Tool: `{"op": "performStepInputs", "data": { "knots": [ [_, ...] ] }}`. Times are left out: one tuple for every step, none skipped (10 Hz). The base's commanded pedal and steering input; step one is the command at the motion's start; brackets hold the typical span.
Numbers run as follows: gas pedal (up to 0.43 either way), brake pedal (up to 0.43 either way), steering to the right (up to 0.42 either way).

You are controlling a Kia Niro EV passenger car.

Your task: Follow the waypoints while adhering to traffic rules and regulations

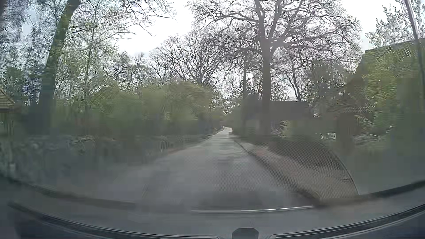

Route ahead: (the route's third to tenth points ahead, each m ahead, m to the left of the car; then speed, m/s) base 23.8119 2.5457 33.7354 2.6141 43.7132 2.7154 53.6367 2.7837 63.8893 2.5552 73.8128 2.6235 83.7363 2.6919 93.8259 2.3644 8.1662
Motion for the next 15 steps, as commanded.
{"op": "performStepInputs", "data": {
  "knots": [
    [0.118, 0.000, 0.001],
    [0.118, 0.000, 0.001],
    [0.118, 0.006, 0.001],
    [0.118, 0.000, 0.001],
    [0.118, 0.000, 0.001],
    [0.118, 0.000, 0.001],
    [0.118, 0.000, 0.000],
    [0.118, 0.000, 0.001],
    [0.118, 0.000, 0.001],
    [0.118, 0.000, 0.000],
    [0.118, 0.000, 0.000],
    [0.118, 0.000, 0.001],
    [0.118, 0.000, 0.001],
    [0.118, 0.000, 0.001],
    [0.118, 0.000, 0.001]
  ]
}}
